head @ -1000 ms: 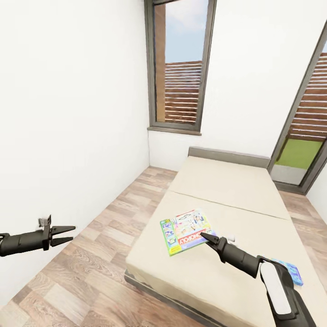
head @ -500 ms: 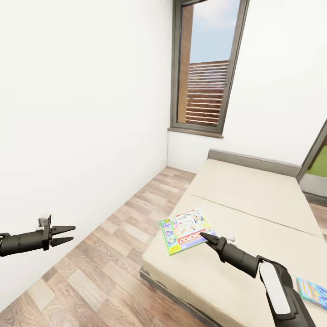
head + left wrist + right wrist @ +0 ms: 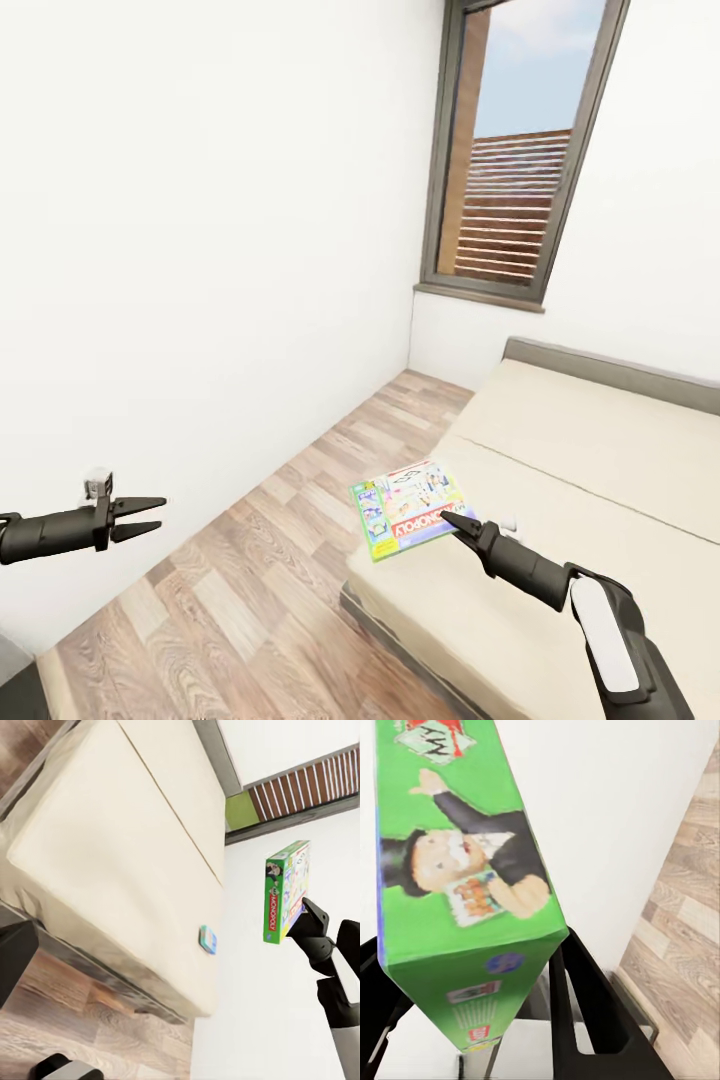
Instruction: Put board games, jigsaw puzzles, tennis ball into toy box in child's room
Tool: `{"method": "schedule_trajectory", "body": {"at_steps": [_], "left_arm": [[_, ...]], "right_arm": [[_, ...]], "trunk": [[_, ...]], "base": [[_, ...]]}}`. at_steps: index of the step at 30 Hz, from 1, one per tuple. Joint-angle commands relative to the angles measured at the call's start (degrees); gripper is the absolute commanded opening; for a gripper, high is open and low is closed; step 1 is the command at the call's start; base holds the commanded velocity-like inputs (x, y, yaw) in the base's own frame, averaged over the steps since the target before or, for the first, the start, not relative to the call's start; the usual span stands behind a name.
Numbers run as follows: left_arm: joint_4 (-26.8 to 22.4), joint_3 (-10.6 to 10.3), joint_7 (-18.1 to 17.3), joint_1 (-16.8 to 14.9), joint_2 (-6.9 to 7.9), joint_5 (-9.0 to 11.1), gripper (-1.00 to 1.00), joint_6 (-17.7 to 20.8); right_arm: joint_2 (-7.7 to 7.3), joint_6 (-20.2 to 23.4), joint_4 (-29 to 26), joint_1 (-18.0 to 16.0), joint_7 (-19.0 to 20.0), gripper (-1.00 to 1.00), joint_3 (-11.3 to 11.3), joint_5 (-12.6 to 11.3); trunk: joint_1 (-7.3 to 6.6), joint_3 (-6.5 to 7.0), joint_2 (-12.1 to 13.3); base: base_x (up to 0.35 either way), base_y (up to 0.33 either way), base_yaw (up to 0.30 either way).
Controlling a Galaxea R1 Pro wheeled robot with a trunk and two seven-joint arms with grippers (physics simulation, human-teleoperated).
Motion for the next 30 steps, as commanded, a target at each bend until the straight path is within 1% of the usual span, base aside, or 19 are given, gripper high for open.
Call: {"method": "schedule_trajectory", "body": {"at_steps": [1, 30], "left_arm": [[0.0, 0.0, -0.2, -0.1, -0.01, -0.1, 1.00, 0.6], [0.0, 0.0, -0.2, -0.1, -0.10, -0.1, 1.00, 0.6]], "right_arm": [[0.00, 0.4, 0.0, 0.0, 0.3, -1.00, -0.1, -0.2], [0.08, 0.3, 0.0, 0.0, 0.3, -1.00, -0.1, -0.1]], "trunk": [[-0.21, 0.10, 0.3], [-6.58, 5.31, 12.0]], "base": [[0.000, 0.000, 0.291], [0.000, 0.000, 0.291]]}}
